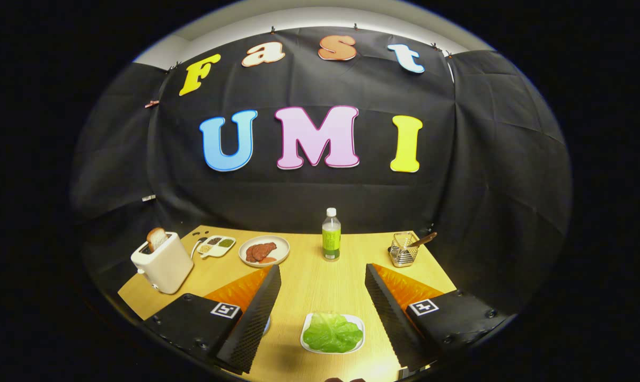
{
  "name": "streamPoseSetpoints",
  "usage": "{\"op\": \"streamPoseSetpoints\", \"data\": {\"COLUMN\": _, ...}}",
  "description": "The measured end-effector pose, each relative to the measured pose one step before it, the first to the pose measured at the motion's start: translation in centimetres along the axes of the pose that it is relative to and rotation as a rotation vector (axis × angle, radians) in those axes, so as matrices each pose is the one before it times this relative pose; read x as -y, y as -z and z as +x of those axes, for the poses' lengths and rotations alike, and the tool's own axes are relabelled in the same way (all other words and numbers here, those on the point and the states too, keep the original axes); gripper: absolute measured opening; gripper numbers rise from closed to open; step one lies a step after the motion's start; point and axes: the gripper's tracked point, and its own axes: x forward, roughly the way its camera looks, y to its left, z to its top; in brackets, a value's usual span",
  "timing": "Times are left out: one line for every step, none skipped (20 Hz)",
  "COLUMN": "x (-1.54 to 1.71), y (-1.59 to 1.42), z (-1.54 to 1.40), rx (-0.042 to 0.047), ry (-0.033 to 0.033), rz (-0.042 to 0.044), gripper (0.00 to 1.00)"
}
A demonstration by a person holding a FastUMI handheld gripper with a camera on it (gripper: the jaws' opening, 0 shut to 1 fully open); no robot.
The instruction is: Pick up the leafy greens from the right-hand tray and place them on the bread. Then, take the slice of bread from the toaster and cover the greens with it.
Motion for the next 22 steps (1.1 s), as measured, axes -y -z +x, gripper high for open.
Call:
{"op": "streamPoseSetpoints", "data": {"x": -0.139, "y": 1.408, "z": 0.55, "rx": -0.02966, "ry": -0.02305, "rz": -0.01102, "gripper": 0.99}}
{"op": "streamPoseSetpoints", "data": {"x": -0.179, "y": 1.364, "z": 0.785, "rx": -0.03075, "ry": -0.02241, "rz": -0.00937, "gripper": 0.99}}
{"op": "streamPoseSetpoints", "data": {"x": -0.265, "y": 1.401, "z": 0.8, "rx": -0.03558, "ry": -0.02784, "rz": -0.01066, "gripper": 0.99}}
{"op": "streamPoseSetpoints", "data": {"x": -0.025, "y": 1.377, "z": 0.836, "rx": -0.03082, "ry": -0.02329, "rz": -0.01451, "gripper": 0.99}}
{"op": "streamPoseSetpoints", "data": {"x": -0.149, "y": 1.46, "z": 0.899, "rx": -0.03974, "ry": -0.02703, "rz": -0.01717, "gripper": 0.99}}
{"op": "streamPoseSetpoints", "data": {"x": 0.011, "y": 1.128, "z": 0.715, "rx": -0.02937, "ry": -0.02066, "rz": -0.01106, "gripper": 0.99}}
{"op": "streamPoseSetpoints", "data": {"x": 0.145, "y": 1.379, "z": 0.681, "rx": -0.02679, "ry": -0.01912, "rz": -0.01154, "gripper": 0.99}}
{"op": "streamPoseSetpoints", "data": {"x": 0.206, "y": 0.993, "z": 0.598, "rx": -0.02262, "ry": -0.01165, "rz": -0.01173, "gripper": 0.99}}
{"op": "streamPoseSetpoints", "data": {"x": 0.274, "y": 0.93, "z": 0.74, "rx": -0.02239, "ry": -0.01236, "rz": -0.0077, "gripper": 0.99}}
{"op": "streamPoseSetpoints", "data": {"x": 0.251, "y": 0.787, "z": 0.692, "rx": -0.02095, "ry": -0.01307, "rz": -0.00571, "gripper": 0.99}}
{"op": "streamPoseSetpoints", "data": {"x": 0.353, "y": 0.749, "z": 0.821, "rx": -0.01814, "ry": -0.00978, "rz": -0.00642, "gripper": 0.99}}
{"op": "streamPoseSetpoints", "data": {"x": 0.408, "y": 0.798, "z": 0.649, "rx": -0.01871, "ry": -0.00739, "rz": -0.00722, "gripper": 0.99}}
{"op": "streamPoseSetpoints", "data": {"x": 0.262, "y": 0.855, "z": 0.791, "rx": -0.01979, "ry": -0.00659, "rz": -0.00555, "gripper": 0.99}}
{"op": "streamPoseSetpoints", "data": {"x": 0.309, "y": 0.697, "z": 0.692, "rx": -0.01852, "ry": -0.00829, "rz": 0.00058, "gripper": 0.99}}
{"op": "streamPoseSetpoints", "data": {"x": 0.174, "y": 0.76, "z": 0.688, "rx": -0.02121, "ry": -0.00828, "rz": 0.00187, "gripper": 0.99}}
{"op": "streamPoseSetpoints", "data": {"x": 0.036, "y": 0.714, "z": 0.7, "rx": -0.01854, "ry": -0.00785, "rz": 0.00052, "gripper": 0.99}}
{"op": "streamPoseSetpoints", "data": {"x": 0.084, "y": 0.727, "z": 0.703, "rx": -0.01739, "ry": -0.00537, "rz": -0.00558, "gripper": 0.99}}
{"op": "streamPoseSetpoints", "data": {"x": 0.128, "y": 0.627, "z": 0.603, "rx": -0.01747, "ry": -0.0026, "rz": -0.01035, "gripper": 0.99}}
{"op": "streamPoseSetpoints", "data": {"x": 0.143, "y": 0.647, "z": 0.66, "rx": -0.01501, "ry": -0.00002, "rz": -0.01204, "gripper": 0.99}}
{"op": "streamPoseSetpoints", "data": {"x": 0.337, "y": 0.543, "z": 0.741, "rx": -0.01722, "ry": 0.00617, "rz": -0.01081, "gripper": 0.99}}
{"op": "streamPoseSetpoints", "data": {"x": 0.186, "y": 0.751, "z": 0.512, "rx": -0.02343, "ry": -0.00009, "rz": -0.00451, "gripper": 0.99}}
{"op": "streamPoseSetpoints", "data": {"x": 0.094, "y": 1.026, "z": 0.416, "rx": -0.02989, "ry": -0.00247, "rz": 0.00631, "gripper": 0.99}}
